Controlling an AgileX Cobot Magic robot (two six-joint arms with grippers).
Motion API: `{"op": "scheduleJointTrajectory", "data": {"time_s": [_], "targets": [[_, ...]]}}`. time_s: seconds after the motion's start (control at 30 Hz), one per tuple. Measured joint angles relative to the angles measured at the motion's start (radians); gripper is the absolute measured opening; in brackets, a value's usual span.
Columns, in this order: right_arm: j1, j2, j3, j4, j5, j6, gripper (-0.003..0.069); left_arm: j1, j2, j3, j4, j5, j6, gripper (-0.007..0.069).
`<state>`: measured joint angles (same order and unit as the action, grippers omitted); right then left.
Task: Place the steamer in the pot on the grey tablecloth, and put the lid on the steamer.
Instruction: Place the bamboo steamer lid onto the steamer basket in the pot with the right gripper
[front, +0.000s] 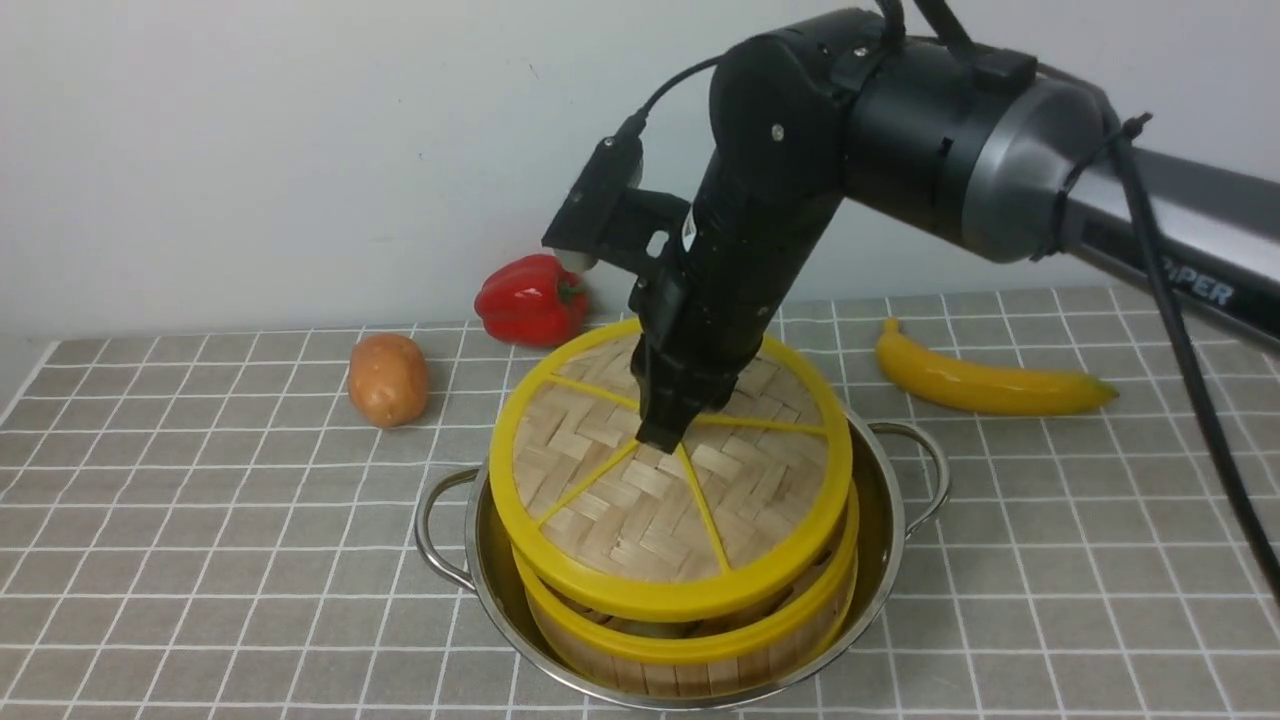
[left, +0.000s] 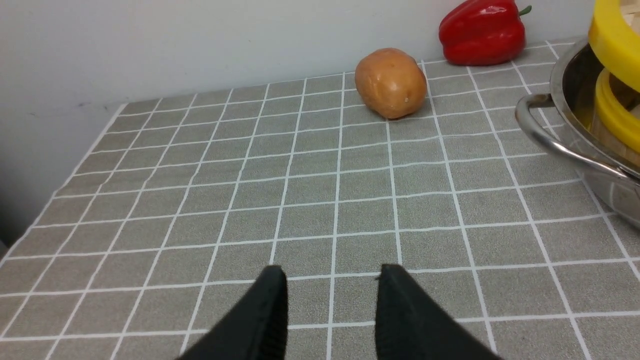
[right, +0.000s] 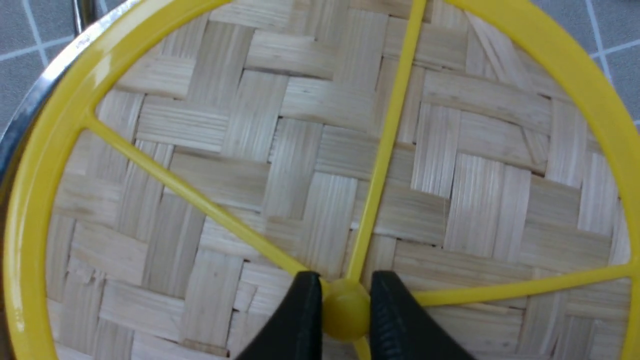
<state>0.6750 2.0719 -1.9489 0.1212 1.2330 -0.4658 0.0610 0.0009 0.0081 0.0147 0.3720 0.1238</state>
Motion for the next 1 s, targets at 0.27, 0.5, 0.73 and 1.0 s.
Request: {"op": "scheduleJointTrajectory", "data": {"time_s": [0.27, 0.5, 0.73, 1.0], "targets": [[0.0, -0.065, 0.045, 0.002, -0.001, 0.046, 0.0136, 0.0, 0.0, 0.0, 0.0, 0.0, 0.0, 0.0243], [0.0, -0.064, 0.069, 0.037, 0.003, 0.039, 0.0136, 0.0, 0.0, 0.0, 0.0, -0.001, 0.0, 0.0243], [0.0, -0.039, 0.069, 0.011, 0.002, 0.022, 0.0136, 0.0, 0.0, 0.0, 0.0, -0.001, 0.0, 0.0243], [-0.018, -0.015, 0.069, 0.005, 0.001, -0.001, 0.0136, 0.0, 0.0, 0.0, 0.0, -0.001, 0.0, 0.0243]]}}
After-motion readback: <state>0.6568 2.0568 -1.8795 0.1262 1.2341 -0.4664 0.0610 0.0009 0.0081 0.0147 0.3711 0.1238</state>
